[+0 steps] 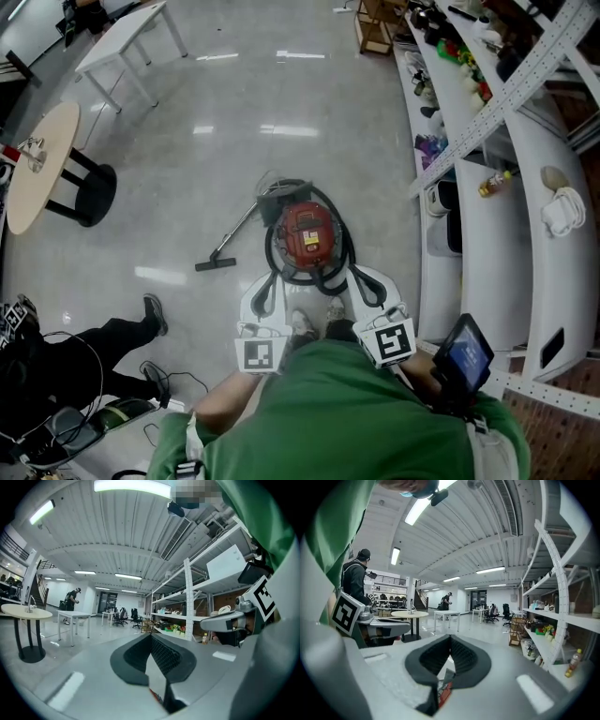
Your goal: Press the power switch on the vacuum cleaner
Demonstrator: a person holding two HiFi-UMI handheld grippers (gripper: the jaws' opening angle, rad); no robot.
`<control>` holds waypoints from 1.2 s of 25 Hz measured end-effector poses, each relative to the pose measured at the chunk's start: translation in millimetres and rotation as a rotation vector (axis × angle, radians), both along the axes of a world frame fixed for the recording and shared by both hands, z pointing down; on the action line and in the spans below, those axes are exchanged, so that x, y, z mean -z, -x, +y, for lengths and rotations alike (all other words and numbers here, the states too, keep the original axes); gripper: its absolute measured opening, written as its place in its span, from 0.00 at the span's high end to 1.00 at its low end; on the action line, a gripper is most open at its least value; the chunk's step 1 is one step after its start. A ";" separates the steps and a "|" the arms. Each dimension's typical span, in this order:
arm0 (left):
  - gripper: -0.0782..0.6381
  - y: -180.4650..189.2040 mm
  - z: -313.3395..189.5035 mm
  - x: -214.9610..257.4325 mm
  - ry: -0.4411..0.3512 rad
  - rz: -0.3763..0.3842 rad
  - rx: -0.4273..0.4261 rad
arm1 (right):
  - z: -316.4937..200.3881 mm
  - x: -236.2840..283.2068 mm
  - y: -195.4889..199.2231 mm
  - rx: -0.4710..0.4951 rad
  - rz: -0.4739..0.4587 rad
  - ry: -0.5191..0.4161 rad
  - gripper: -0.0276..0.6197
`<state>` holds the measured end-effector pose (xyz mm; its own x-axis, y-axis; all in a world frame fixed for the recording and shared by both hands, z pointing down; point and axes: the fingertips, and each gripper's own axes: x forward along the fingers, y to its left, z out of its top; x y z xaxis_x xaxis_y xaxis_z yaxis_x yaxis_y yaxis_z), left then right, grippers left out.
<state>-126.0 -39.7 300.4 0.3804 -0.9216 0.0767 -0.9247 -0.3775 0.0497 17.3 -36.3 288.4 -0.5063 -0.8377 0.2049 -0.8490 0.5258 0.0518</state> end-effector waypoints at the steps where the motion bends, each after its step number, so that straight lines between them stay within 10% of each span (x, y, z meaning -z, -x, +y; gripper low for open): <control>1: 0.88 -1.5 1.8 0.5 0.002 -0.001 -0.004 | 2.7 -0.8 -0.6 0.000 0.003 0.000 0.95; 30: 0.88 -103.4 117.1 19.6 -0.034 -0.017 0.070 | 115.6 -1.9 -81.1 0.085 -0.045 -0.011 0.95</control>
<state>-22.6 77.3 280.8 0.3140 -0.9481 0.0503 -0.9494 -0.3133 0.0222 98.4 79.3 290.3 -0.5841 -0.7934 0.1712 -0.8029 0.5957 0.0210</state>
